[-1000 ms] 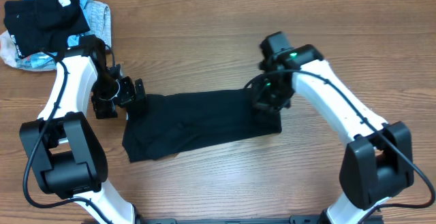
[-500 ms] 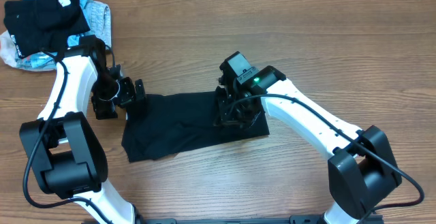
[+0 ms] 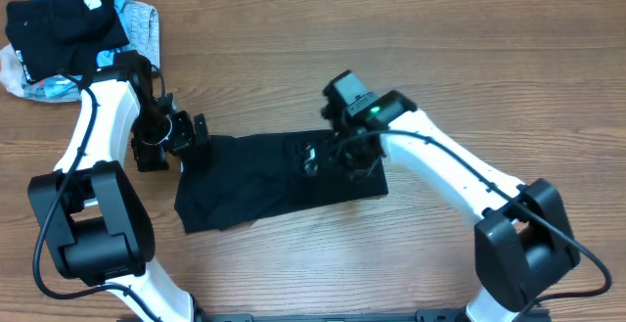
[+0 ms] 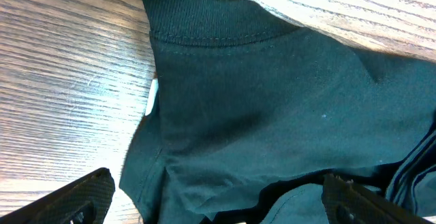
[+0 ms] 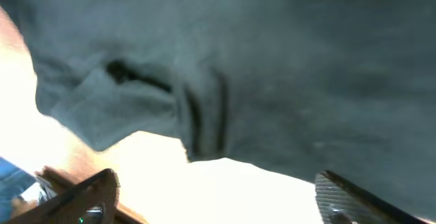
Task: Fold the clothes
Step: 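Fold the right end leftward over the strip with the right gripper, then release the fold and retract the right arm to the far right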
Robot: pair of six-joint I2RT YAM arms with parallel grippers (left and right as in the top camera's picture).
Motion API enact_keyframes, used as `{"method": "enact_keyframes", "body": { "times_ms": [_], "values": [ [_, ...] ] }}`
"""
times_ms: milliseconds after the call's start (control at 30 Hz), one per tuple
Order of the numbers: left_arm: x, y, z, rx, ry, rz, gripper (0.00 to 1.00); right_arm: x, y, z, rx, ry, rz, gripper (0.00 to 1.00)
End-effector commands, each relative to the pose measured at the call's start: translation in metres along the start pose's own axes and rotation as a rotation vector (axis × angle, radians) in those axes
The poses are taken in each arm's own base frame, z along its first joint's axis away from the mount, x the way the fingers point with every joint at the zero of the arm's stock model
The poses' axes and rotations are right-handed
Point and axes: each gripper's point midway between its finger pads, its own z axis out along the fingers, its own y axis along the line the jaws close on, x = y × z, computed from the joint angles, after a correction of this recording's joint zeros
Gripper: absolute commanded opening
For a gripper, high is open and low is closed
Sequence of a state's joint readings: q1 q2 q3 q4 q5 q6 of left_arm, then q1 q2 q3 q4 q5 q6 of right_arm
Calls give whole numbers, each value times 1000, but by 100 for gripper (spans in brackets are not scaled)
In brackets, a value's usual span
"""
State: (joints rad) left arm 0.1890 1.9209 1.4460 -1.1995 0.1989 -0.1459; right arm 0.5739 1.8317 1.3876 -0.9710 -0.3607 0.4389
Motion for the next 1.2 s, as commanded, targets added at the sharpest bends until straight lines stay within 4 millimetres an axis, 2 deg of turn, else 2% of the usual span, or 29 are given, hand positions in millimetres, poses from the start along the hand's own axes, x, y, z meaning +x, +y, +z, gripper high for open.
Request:
{"method": "enact_keyframes", "body": {
  "times_ms": [0, 33, 67, 133, 200, 300, 400, 500, 667, 733, 867, 967, 1033, 1167],
  "values": [
    [-1, -5, -1, 10, 0, 24, 100, -21, -7, -21, -20, -63, 35, 79],
    [-1, -4, -1, 9, 0, 24, 100, -23, -11, -22, -19, -67, 46, 72],
    [-1, -4, -1, 7, -1, 24, 100, -25, -13, -23, -19, -70, 51, 60],
    [-2, -4, -1, 7, -4, 24, 100, -26, -14, -23, -19, -74, 53, 22],
    [-2, -4, -1, 8, -5, 24, 100, -25, -13, -20, -16, -66, 27, 4],
    [-2, -4, -1, 7, -4, 24, 100, -19, -8, -8, -9, -37, 15, 4],
    [-1, -4, -1, 7, -2, 24, 100, -12, -1, 13, 0, -1, 16, 4],
    [0, -4, -1, 6, 2, 24, 100, 2, 4, 39, 20, 64, 67, 4],
    [0, -4, -1, 6, 3, 26, 100, 29, 18, 77, -6, 191, 47, 4],
    [0, -4, -1, 6, 3, 26, 100, 33, 19, 83, -12, 214, 46, 4],
    [1, -4, -1, 5, 8, 25, 100, 23, 21, 72, -8, 179, 44, 4],
    [1, -3, -1, -1, 7, 26, 100, 2, 14, 44, 53, 95, 51, 4],
    [1, -3, -1, -1, 6, 26, 100, -17, 12, 18, 83, 24, 50, 4],
    [0, -3, -1, 0, 3, 26, 100, -51, 20, -20, 36, -82, 28, 20]
  ]
}}
